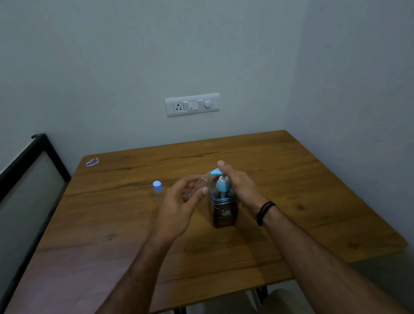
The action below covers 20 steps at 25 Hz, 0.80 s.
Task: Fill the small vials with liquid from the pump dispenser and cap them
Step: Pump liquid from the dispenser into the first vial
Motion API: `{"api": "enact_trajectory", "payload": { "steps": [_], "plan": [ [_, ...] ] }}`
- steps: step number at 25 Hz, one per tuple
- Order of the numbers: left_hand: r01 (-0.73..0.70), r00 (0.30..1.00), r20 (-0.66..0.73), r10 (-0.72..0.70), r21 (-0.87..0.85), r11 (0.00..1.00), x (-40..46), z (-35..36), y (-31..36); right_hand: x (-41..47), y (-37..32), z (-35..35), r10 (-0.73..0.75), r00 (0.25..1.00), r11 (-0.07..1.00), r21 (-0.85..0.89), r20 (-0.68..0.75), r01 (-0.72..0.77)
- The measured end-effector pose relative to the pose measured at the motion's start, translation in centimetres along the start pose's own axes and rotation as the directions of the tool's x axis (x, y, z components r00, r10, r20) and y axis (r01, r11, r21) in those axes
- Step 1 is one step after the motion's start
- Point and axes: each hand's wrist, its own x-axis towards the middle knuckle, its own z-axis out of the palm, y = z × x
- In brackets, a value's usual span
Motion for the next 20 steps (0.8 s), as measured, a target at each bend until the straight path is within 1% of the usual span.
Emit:
{"api": "enact_trajectory", "payload": {
  "steps": [2, 3, 5, 6, 7, 9, 11, 13, 17, 20],
  "plan": [
    [0.023, 1.0, -0.01, -0.024, -0.106, 0.994, 0.4, 0.3, 0.3, 0.2, -0.7, -0.4, 0.025, 1.0, 0.999, -0.025, 0.001, -0.025],
    [0.054, 0.998, -0.02, -0.059, -0.185, 0.981, 0.6, 0.5, 0.5, 0.2, -1.2, -0.4, 0.047, 0.999, 0.999, -0.019, -0.01, -0.047],
    [0.157, 0.985, -0.008, -0.174, -0.393, 0.906, 0.9, 0.9, 0.9, 0.1, -1.5, 0.2, 0.101, 0.993, 0.995, 0.014, -0.06, -0.1],
    [0.204, 0.974, 0.012, -0.225, -0.472, 0.858, 1.0, 1.0, 0.9, 0.0, -1.7, 0.9, 0.115, 0.989, 0.993, 0.028, -0.09, -0.113],
    [0.236, 0.966, 0.028, -0.257, -0.505, 0.83, 1.1, 1.2, 0.6, -0.1, -1.6, 1.7, 0.118, 0.984, 0.993, 0.04, -0.133, -0.114],
    [0.268, 0.959, 0.065, -0.275, -0.52, 0.811, 0.9, 1.6, -0.2, -0.1, -1.1, 3.1, 0.109, 0.967, 0.994, 0.046, -0.229, -0.101],
    [0.284, 0.955, 0.089, -0.283, -0.558, 0.78, 0.7, 1.9, -0.7, 0.0, -0.7, 3.6, 0.105, 0.955, 0.994, 0.023, -0.278, -0.102],
    [0.292, 0.952, 0.109, -0.284, -0.593, 0.75, 0.8, 1.7, -0.8, 0.2, -0.5, 3.3, 0.106, 0.961, 0.994, 0.024, -0.254, -0.103],
    [0.302, 0.952, 0.15, -0.267, -0.604, 0.737, 1.1, 1.2, -1.2, 0.0, -0.6, 2.3, 0.056, 0.983, 0.998, 0.024, -0.177, -0.053],
    [0.303, 0.95, 0.148, -0.274, -0.641, 0.705, 0.9, 1.4, -1.3, 0.1, -0.4, 2.1, 0.028, 0.988, 0.999, 0.021, -0.154, -0.026]
  ]
}}
